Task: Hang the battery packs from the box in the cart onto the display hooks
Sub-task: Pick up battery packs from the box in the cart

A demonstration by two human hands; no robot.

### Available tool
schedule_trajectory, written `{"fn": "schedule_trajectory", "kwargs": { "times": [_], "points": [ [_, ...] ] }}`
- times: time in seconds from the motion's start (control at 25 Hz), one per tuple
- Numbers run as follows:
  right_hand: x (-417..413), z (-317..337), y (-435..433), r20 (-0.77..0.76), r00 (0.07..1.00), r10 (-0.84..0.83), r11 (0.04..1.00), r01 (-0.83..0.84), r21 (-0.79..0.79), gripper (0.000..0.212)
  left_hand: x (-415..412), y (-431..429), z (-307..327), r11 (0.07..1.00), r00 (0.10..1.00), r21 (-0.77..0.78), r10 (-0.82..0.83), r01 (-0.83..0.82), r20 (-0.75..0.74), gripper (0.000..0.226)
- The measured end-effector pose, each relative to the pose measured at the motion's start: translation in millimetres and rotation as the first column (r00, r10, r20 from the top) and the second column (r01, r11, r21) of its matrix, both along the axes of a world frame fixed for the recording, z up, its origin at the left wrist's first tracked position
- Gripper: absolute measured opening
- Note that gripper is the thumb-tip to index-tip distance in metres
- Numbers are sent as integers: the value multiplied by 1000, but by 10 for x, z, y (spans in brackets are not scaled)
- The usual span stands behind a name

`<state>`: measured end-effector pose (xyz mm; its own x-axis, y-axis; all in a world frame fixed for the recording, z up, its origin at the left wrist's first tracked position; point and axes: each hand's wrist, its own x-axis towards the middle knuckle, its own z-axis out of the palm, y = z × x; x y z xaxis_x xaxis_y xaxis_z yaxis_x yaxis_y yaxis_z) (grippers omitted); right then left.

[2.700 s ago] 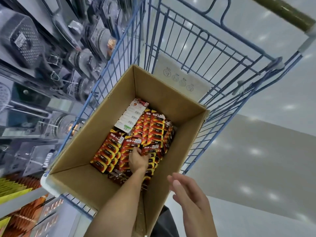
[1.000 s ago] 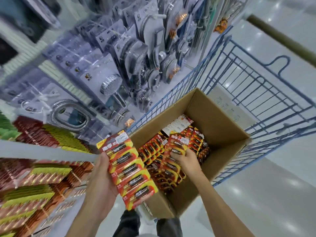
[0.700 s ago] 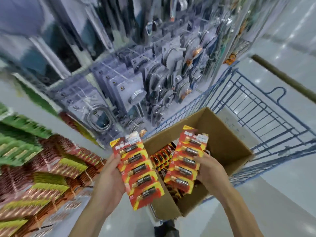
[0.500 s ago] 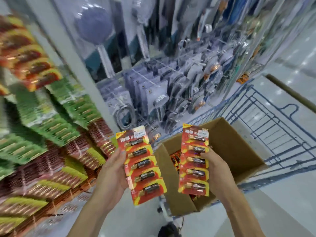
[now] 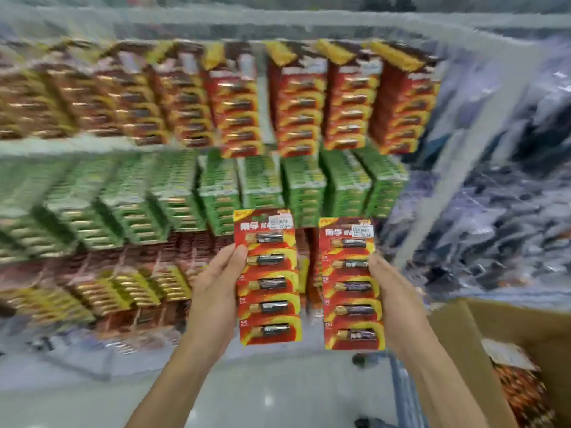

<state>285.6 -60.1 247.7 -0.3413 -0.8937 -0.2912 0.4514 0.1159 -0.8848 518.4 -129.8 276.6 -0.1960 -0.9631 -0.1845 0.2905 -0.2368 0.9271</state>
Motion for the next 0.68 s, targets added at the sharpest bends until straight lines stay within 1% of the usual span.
{"fn": "schedule_trajectory", "kwargs": {
  "times": [0.08,0.16,0.2,0.28,0.36,0.44,0.56,0.6,0.68],
  "points": [
    [511,153,-288,-49,994,97,995,-97,-7,35,515,-17,132,993,993,-28,116,-117,-9,33],
    [938,308,-524,-99,979,180,982,-184,-32,27,941,-57,192,976,977,-62,211,-211,-1,28],
    [1133,391,-625,-115,969,218,974,-224,-39,29,1131,-79,207,963,966,-81,258,-257,0,25],
    [1491,499,-855,-133,955,267,960,-276,-53,31,1484,-120,247,934,942,-125,336,-335,-9,24],
    [1777,553,-1066,-159,943,293,952,-304,-46,29,1742,-178,276,911,924,-163,383,-378,-4,25],
    [2051,580,-1271,-170,931,325,940,-338,-55,36,1984,-285,285,886,900,-172,435,-432,-20,25],
    [2408,631,-1615,-162,916,368,921,-383,-75,59,2285,-562,328,854,870,-184,493,-487,-15,28],
    [2496,642,-1728,-173,909,379,914,-397,-88,57,2369,-663,336,845,862,-192,507,-499,-9,29],
    [2684,704,-1974,-170,899,404,896,-427,-125,35,2548,-899,386,836,855,-203,518,-510,-12,30]
  ]
}}
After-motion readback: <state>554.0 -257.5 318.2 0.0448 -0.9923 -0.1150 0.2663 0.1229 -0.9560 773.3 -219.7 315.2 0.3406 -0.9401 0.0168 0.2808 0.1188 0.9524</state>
